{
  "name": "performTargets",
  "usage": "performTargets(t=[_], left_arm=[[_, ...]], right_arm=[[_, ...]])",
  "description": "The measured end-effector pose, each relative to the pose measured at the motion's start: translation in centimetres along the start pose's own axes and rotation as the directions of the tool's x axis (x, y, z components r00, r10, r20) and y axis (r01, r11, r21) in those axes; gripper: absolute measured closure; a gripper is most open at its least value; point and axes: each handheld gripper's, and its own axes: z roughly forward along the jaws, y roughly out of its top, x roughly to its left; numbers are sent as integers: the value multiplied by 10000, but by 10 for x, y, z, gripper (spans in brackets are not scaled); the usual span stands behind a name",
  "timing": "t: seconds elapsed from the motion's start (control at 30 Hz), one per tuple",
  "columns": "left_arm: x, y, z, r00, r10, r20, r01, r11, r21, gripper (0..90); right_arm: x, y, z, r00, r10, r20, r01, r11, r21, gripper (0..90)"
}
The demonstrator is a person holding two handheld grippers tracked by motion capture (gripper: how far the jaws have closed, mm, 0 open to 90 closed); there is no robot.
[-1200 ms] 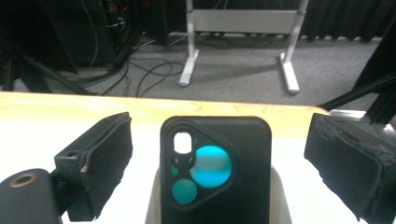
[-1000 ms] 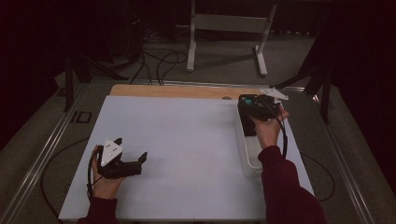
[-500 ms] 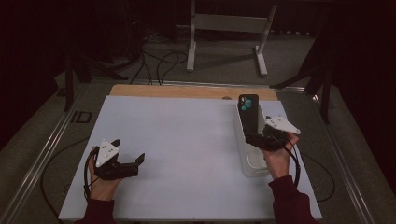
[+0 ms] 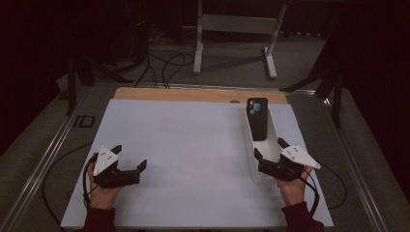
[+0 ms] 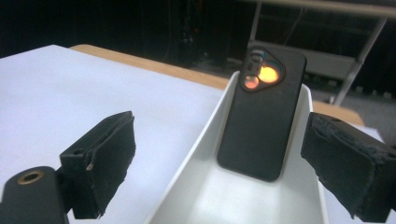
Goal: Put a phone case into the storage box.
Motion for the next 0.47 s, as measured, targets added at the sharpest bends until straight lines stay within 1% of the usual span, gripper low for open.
performTargets(t=[0.03,0.07,0.23,0.3,0.47], left_arm=[[0,0,-1,10000,-5,42,5,10000,-84,0],[0,-1,-2,10000,33,45,-33,9999,-132,0],[1,-2,-3,10000,67,18,-67,9996,-270,0],[1,-2,-4,10000,40,-22,-41,9996,-291,0],[1,-2,-4,9999,81,-78,-83,9995,-317,0]], right_arm=[[2,-6,-5,9996,128,-259,-135,9996,-264,95],[2,-10,-6,9994,121,-331,-129,9996,-255,95],[2,-27,-15,9983,334,-477,-356,9983,-457,93],[3,-30,-19,9980,287,-563,-318,9980,-542,93],[3,-33,-25,9973,391,-628,-436,9964,-722,93]])
